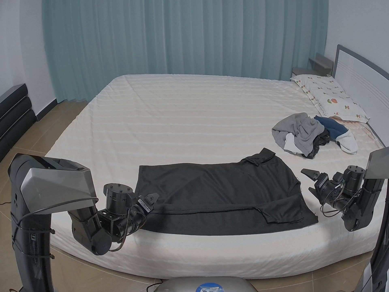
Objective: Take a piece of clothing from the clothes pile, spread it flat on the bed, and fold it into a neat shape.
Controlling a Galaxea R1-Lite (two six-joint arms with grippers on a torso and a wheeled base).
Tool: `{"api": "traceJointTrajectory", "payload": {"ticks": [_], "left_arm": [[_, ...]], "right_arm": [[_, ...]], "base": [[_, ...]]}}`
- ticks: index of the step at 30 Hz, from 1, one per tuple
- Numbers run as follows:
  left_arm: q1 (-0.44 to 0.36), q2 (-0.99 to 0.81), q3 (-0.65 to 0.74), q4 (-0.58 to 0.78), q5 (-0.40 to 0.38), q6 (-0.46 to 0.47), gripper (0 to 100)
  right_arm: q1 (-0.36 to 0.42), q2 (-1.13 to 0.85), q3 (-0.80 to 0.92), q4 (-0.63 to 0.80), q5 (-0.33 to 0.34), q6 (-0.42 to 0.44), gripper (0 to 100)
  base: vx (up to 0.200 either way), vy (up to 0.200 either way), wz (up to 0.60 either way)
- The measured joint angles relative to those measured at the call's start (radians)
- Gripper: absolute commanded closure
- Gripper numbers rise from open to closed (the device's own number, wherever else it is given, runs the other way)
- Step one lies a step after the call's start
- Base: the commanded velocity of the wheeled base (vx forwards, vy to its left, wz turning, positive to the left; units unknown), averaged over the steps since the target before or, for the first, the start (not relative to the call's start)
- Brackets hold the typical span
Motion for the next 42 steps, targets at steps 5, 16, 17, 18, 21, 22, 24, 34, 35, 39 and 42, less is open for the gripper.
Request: {"api": "traceJointTrajectory", "payload": {"ticks": [5, 16, 17, 18, 21, 22, 24, 34, 35, 39, 42], "left_arm": [[-0.004, 0.005, -0.053, 0.054, -0.006, -0.019, 0], [0.001, 0.026, -0.144, 0.189, -0.006, -0.047, 0], [0.001, 0.028, -0.152, 0.209, -0.006, -0.047, 0], [0.001, 0.030, -0.159, 0.229, -0.006, -0.047, 0], [0.003, 0.037, -0.193, 0.275, -0.001, -0.048, 0], [0.003, 0.039, -0.202, 0.284, 0.002, -0.048, 0], [0.006, 0.047, -0.227, 0.286, 0.008, -0.049, 0], [0.075, 0.072, -0.332, 0.278, 0.020, -0.191, 0], [0.082, 0.072, -0.339, 0.275, 0.020, -0.199, 0], [0.113, 0.075, -0.365, 0.242, 0.020, -0.233, 0], [0.134, 0.080, -0.377, 0.211, 0.020, -0.246, 0]], "right_arm": [[0.000, 0.002, 0.029, 0.000, 0.004, 0.005, 0], [0.003, 0.018, 0.035, 0.000, 0.005, 0.005, 0], [0.003, 0.019, 0.035, 0.000, 0.005, 0.005, 0], [0.003, 0.020, 0.034, 0.000, 0.005, 0.005, 0], [0.003, 0.025, 0.033, 0.000, 0.004, 0.005, 0], [0.003, 0.027, 0.032, 0.000, 0.004, 0.005, 0], [0.005, 0.030, 0.031, 0.000, 0.004, 0.005, 0], [0.007, 0.045, 0.027, 0.000, 0.004, 0.004, 0], [0.007, 0.046, 0.027, 0.000, 0.004, 0.004, 0], [0.011, 0.050, 0.027, 0.000, 0.004, 0.004, 0], [0.013, 0.057, 0.028, 0.000, 0.004, 0.002, 0]], "base": [[0.000, 0.000, 0.00], [0.000, 0.000, 0.00], [0.000, 0.000, 0.00], [0.000, 0.000, 0.00], [0.000, 0.000, 0.00], [0.000, 0.000, 0.00], [0.000, 0.000, 0.00], [0.000, 0.000, 0.00], [0.000, 0.000, 0.00], [0.000, 0.000, 0.00], [0.000, 0.000, 0.00]]}}
